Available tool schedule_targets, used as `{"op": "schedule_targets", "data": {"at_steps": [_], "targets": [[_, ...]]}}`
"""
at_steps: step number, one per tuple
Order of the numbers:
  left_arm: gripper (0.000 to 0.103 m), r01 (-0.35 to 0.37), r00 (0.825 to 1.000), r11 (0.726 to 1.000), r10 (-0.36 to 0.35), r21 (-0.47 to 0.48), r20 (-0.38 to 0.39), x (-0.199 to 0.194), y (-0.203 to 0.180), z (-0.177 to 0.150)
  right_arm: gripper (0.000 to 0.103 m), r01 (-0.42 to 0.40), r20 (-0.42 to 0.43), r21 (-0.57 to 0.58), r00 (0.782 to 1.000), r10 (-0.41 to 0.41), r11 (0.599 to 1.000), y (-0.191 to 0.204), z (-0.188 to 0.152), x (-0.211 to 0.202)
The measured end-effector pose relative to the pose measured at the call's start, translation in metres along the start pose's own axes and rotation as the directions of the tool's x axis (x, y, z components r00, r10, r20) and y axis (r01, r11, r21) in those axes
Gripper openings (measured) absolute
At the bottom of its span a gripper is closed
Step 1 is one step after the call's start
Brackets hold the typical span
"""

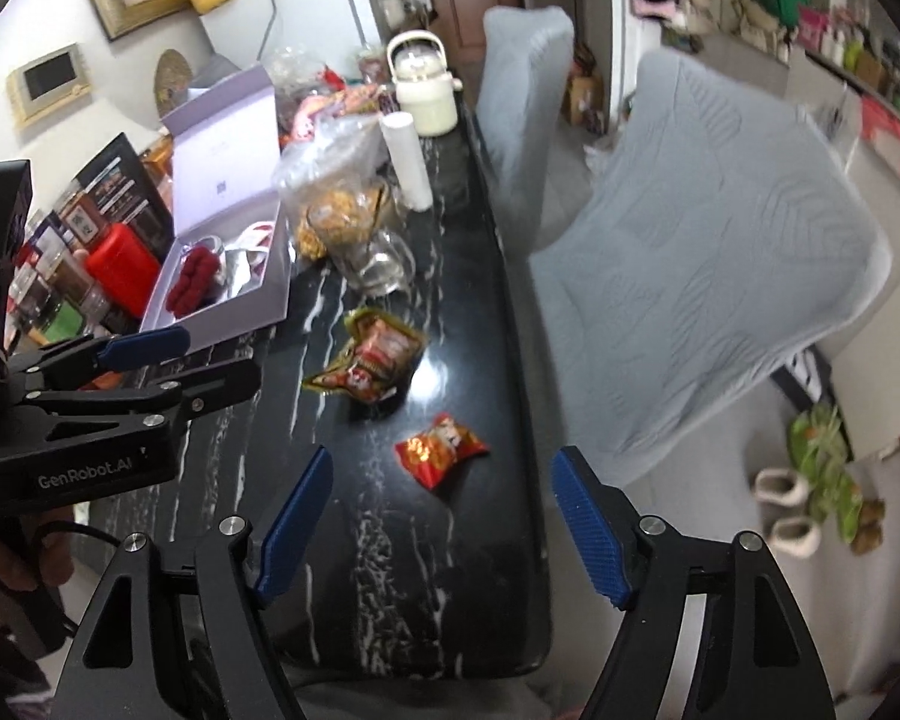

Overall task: Organize soft objects
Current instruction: 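Grasp the green cereal packet with the left tool while the right tool grasps the red snack packet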

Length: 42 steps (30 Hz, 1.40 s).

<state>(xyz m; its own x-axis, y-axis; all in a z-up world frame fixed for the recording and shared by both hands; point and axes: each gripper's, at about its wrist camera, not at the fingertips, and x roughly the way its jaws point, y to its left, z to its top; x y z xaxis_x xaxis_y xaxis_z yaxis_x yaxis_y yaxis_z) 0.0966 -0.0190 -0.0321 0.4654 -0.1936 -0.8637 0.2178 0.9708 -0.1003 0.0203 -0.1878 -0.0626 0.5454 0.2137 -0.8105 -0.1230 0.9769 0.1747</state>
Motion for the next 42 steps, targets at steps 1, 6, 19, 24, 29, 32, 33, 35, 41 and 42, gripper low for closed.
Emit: {"op": "schedule_targets", "data": {"at_steps": [1,6,19,24,29,32,33,35,41,42], "targets": [[0.073,0.001,1.000,1.000,-0.001,0.013,-0.005,0.005,0.000,0.001,0.076,0.001,-0.016,0.012,1.000,-0.001,1.000,-0.001,0.000,0.006],[0.073,0.004,0.999,0.997,-0.001,0.074,-0.039,0.030,-0.001,0.005,0.076,-0.002,-0.083,0.051,0.997,0.006,0.999,-0.005,-0.003,0.036],[0.073,0.077,0.985,0.984,-0.050,0.159,-0.165,0.103,0.005,0.016,0.076,-0.009,-0.231,0.198,0.971,0.055,0.980,-0.021,-0.014,0.107],[0.073,0.091,0.980,0.981,-0.058,0.173,-0.190,0.126,0.006,0.024,0.076,-0.005,-0.260,0.269,0.962,0.078,0.963,-0.029,-0.013,0.129],[0.073,0.108,0.973,0.977,-0.066,0.187,-0.219,0.147,0.012,0.031,0.076,-0.012,-0.267,0.307,0.959,0.098,0.952,-0.029,-0.009,0.145],[0.073,0.124,0.967,0.974,-0.077,0.187,-0.242,0.159,0.016,0.032,0.076,0.005,-0.282,0.313,0.955,0.088,0.950,-0.027,-0.007,0.157],[0.073,0.131,0.965,0.974,-0.082,0.186,-0.249,0.162,0.016,0.032,0.076,0.011,-0.283,0.312,0.956,0.082,0.950,-0.027,-0.006,0.159],[0.073,0.154,0.957,0.971,-0.101,0.181,-0.272,0.170,0.018,0.031,0.076,0.022,-0.277,0.308,0.959,0.068,0.951,-0.025,-0.005,0.162],[0.073,0.172,0.948,0.969,-0.114,0.176,-0.297,0.186,0.021,0.030,0.071,0.044,-0.264,0.292,0.964,0.036,0.955,-0.018,-0.002,0.169],[0.073,0.175,0.946,0.969,-0.117,0.173,-0.303,0.188,0.022,0.030,0.069,0.051,-0.262,0.286,0.965,0.026,0.957,-0.017,-0.002,0.168]]}}
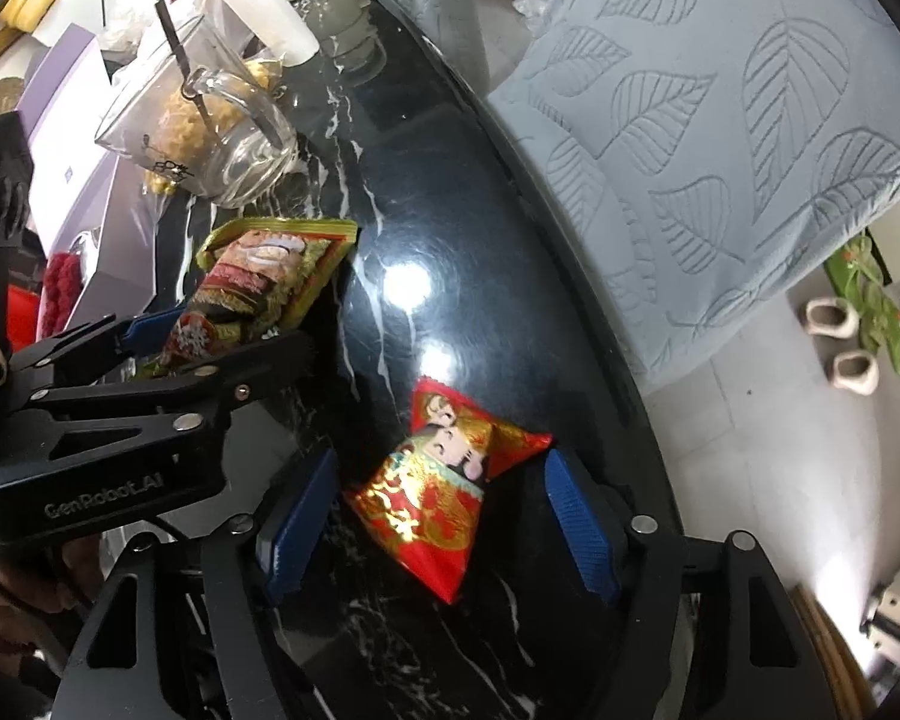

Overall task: Organize soft objects
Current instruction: 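Grasp the green cereal packet with the left tool while the right tool grasps the red snack packet, then lift and carry the cereal packet and red packet toward the gift box with both tools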

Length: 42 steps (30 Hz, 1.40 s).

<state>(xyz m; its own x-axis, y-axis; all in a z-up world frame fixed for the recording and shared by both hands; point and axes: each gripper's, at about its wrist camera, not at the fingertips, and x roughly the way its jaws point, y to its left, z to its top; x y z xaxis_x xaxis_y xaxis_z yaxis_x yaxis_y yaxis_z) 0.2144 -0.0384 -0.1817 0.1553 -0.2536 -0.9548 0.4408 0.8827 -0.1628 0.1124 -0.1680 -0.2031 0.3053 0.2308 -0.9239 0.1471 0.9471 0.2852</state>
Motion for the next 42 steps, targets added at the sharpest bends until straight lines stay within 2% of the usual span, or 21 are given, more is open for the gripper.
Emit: {"op": "schedule_targets", "data": {"at_steps": [6,10,13,15,16,18,24,25,27,28,31,35,42], "targets": [[0.073,0.013,1.000,1.000,-0.013,0.006,-0.008,0.009,0.002,0.000,0.063,0.077,0.027,-0.053,0.997,-0.076,0.996,0.011,-0.009,0.000],[0.073,-0.030,1.000,0.998,0.029,0.059,0.004,0.010,-0.005,0.001,0.057,0.123,0.048,-0.082,0.992,-0.120,0.989,0.015,-0.015,-0.001],[0.073,-0.061,0.998,0.994,0.061,0.086,0.011,0.015,-0.011,0.004,0.047,0.160,0.064,-0.105,0.986,-0.154,0.981,0.017,-0.019,-0.001],[0.081,-0.091,0.996,0.990,0.089,0.111,0.018,0.018,-0.018,0.005,0.038,0.185,0.078,-0.119,0.981,-0.177,0.975,0.016,-0.022,-0.001],[0.083,-0.117,0.993,0.984,0.115,0.132,0.021,0.021,-0.022,0.005,0.037,0.188,0.083,-0.123,0.980,-0.179,0.974,0.015,-0.022,-0.001],[0.084,-0.117,0.993,0.983,0.116,0.143,0.013,0.024,-0.027,0.007,0.035,0.178,0.091,-0.120,0.982,-0.168,0.977,0.013,-0.023,-0.003],[0.084,-0.123,0.992,0.987,0.122,0.103,0.011,0.029,-0.028,0.012,0.034,0.158,0.099,-0.097,0.984,-0.148,0.983,0.006,-0.026,-0.006],[0.082,-0.117,0.993,0.989,0.116,0.087,0.015,0.028,-0.025,0.012,0.034,0.151,0.098,-0.089,0.985,-0.142,0.984,0.004,-0.027,-0.007],[0.072,-0.108,0.994,0.992,0.107,0.057,0.025,0.023,-0.019,0.007,0.034,0.143,0.097,-0.080,0.986,-0.135,0.986,0.001,-0.026,-0.007],[0.061,-0.099,0.995,0.994,0.098,0.041,0.036,0.022,-0.017,0.006,0.034,0.140,0.096,-0.074,0.986,-0.132,0.987,-0.001,-0.026,-0.008],[0.055,-0.083,0.994,0.996,0.080,0.035,0.068,0.014,-0.015,-0.003,0.034,0.125,0.094,-0.055,0.988,-0.120,0.991,-0.005,-0.028,-0.009],[0.054,-0.033,0.996,0.999,0.032,0.018,0.079,0.007,-0.012,-0.011,0.034,0.121,0.090,-0.039,0.989,-0.117,0.992,-0.010,-0.028,-0.012],[0.054,0.000,0.998,0.999,-0.003,0.047,0.063,0.005,-0.027,-0.020,0.034,0.121,0.101,-0.020,0.988,-0.118,0.993,-0.021,-0.035,-0.020]]}}
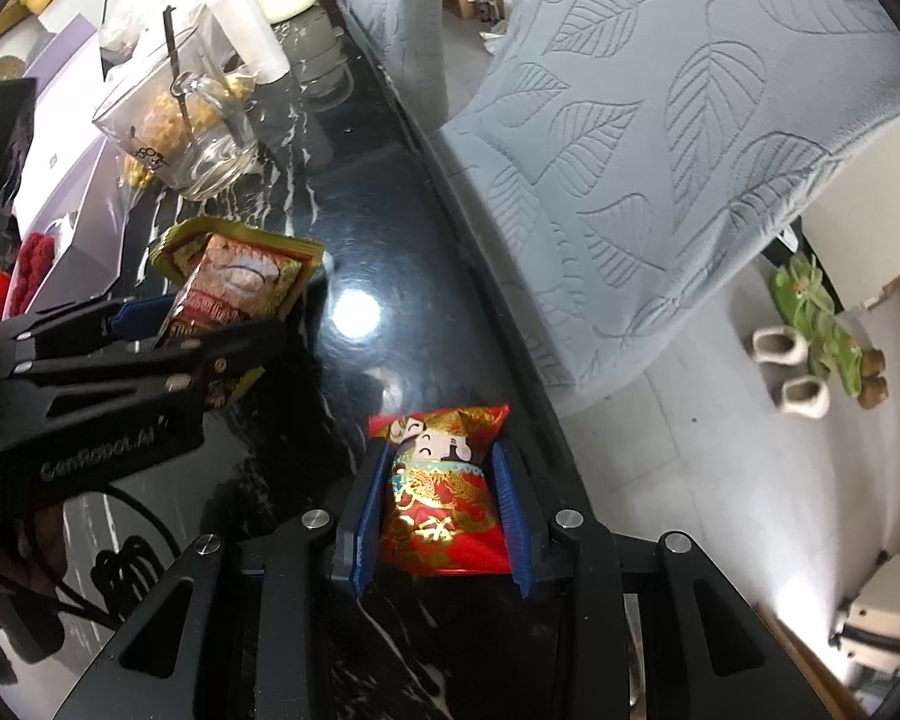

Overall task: Organize soft objects
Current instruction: 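Lift and carry the cereal packet and red packet toward the gift box with both tools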

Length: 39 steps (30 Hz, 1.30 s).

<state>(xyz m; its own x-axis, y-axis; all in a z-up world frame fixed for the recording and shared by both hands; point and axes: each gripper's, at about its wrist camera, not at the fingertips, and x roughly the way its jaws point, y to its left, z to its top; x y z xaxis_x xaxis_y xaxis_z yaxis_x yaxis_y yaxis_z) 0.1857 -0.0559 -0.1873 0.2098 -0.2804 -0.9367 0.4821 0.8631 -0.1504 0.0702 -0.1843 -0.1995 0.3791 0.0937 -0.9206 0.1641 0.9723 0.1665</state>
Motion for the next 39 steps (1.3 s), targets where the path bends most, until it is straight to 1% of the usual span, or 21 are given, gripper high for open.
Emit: {"op": "schedule_targets", "data": {"at_steps": [5,11,16,18,20,22,25,27,30,34,39], "targets": [[0.054,0.019,1.000,0.999,-0.019,0.032,-0.001,-0.004,-0.015,0.000,0.032,-0.002,0.002,0.004,1.000,0.002,1.000,-0.009,-0.007,-0.005],[0.054,0.020,1.000,0.999,-0.020,0.034,-0.015,-0.007,-0.032,-0.010,0.034,-0.013,-0.033,0.006,0.999,0.014,1.000,-0.012,-0.018,-0.002],[0.054,0.017,0.999,1.000,-0.016,0.024,-0.044,-0.004,-0.033,-0.020,0.035,0.015,-0.022,-0.032,1.000,-0.015,0.999,-0.005,-0.022,-0.002],[0.054,0.017,0.998,1.000,-0.016,0.023,-0.054,-0.002,-0.032,-0.024,0.036,0.037,-0.024,-0.063,0.999,-0.038,0.997,-0.001,-0.022,-0.001],[0.054,-0.001,0.999,0.999,0.003,0.046,-0.047,-0.002,-0.035,-0.025,0.036,0.061,-0.027,-0.091,0.998,-0.064,0.994,0.003,-0.020,0.000],[0.054,-0.011,0.999,0.998,0.014,0.058,-0.042,-0.002,-0.037,-0.026,0.036,0.067,-0.019,-0.105,0.997,-0.069,0.992,0.006,-0.021,0.000],[0.053,-0.019,0.999,0.998,0.021,0.059,-0.035,-0.001,-0.039,-0.025,0.032,0.076,-0.014,-0.126,0.997,-0.079,0.989,0.010,-0.021,0.000],[0.052,-0.009,1.000,0.999,0.010,0.043,-0.027,-0.002,-0.038,-0.026,0.031,0.061,-0.017,-0.117,0.998,-0.063,0.991,0.007,-0.022,-0.002],[0.052,-0.015,1.000,0.998,0.016,0.055,-0.015,-0.007,-0.038,-0.029,0.030,0.050,-0.028,-0.101,0.998,-0.053,0.994,0.003,-0.025,-0.005],[0.052,-0.002,1.000,0.998,0.002,0.066,-0.005,-0.019,-0.039,-0.028,0.030,0.021,-0.028,-0.066,0.999,-0.023,0.998,-0.006,-0.027,-0.015],[0.052,0.016,1.000,0.997,-0.016,0.080,0.001,-0.031,-0.048,-0.024,0.030,0.029,-0.006,-0.033,1.000,-0.029,0.999,-0.016,-0.024,-0.031]]}}
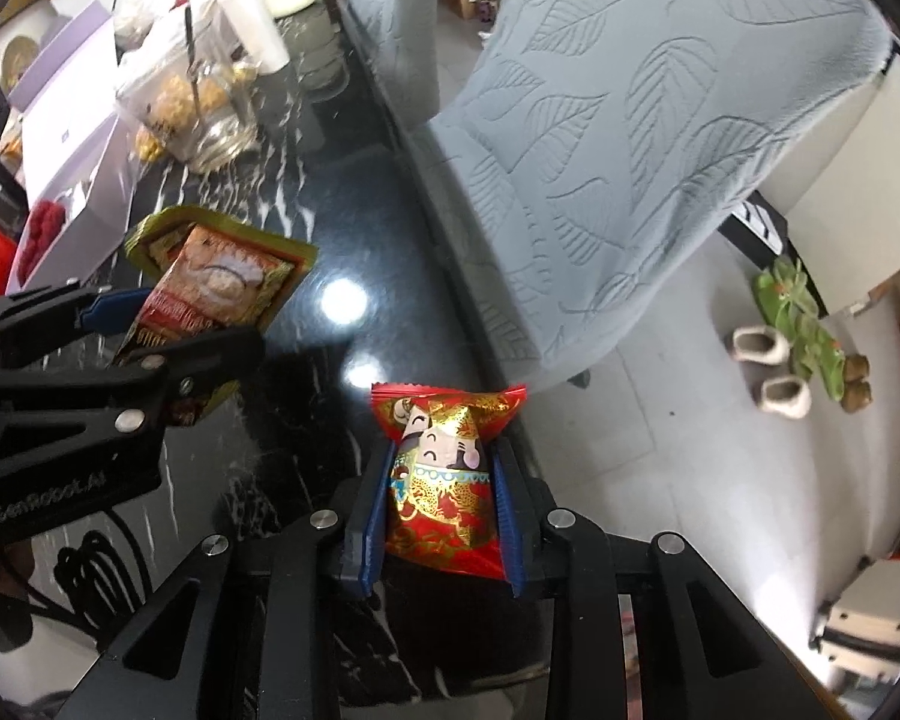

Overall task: Organize soft objects
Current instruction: 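Lift and carry the cereal packet and red packet toward the gift box with both tools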

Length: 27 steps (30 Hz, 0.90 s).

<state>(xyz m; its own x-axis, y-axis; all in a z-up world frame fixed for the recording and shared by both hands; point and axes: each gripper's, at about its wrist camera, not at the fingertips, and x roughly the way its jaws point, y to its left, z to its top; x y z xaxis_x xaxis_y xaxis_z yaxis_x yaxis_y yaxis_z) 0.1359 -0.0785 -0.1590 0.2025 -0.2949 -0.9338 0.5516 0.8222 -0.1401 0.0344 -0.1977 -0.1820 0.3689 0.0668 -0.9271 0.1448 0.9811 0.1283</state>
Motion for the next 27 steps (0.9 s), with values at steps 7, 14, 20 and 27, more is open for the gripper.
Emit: {"op": "schedule_targets", "data": {"at_steps": [7,14,20,27], "targets": [[0.052,0.019,0.999,1.000,-0.019,0.020,0.030,-0.028,-0.020,0.006,0.030,-0.011,0.042,0.001,0.999,0.011,1.000,-0.005,0.005,-0.027],[0.052,0.014,0.997,1.000,-0.014,-0.004,0.080,-0.055,-0.033,0.009,0.030,-0.029,0.084,-0.047,0.996,0.033,0.998,-0.002,0.005,-0.055],[0.052,-0.005,0.992,0.999,0.010,-0.033,0.128,-0.077,-0.039,0.004,0.030,-0.060,0.112,-0.105,0.991,0.072,0.993,0.006,0.003,-0.073],[0.052,-0.033,0.984,0.994,0.050,-0.099,0.170,-0.100,-0.035,-0.011,0.030,-0.112,0.119,-0.180,0.984,0.135,0.977,0.019,-0.002,-0.086]]}}
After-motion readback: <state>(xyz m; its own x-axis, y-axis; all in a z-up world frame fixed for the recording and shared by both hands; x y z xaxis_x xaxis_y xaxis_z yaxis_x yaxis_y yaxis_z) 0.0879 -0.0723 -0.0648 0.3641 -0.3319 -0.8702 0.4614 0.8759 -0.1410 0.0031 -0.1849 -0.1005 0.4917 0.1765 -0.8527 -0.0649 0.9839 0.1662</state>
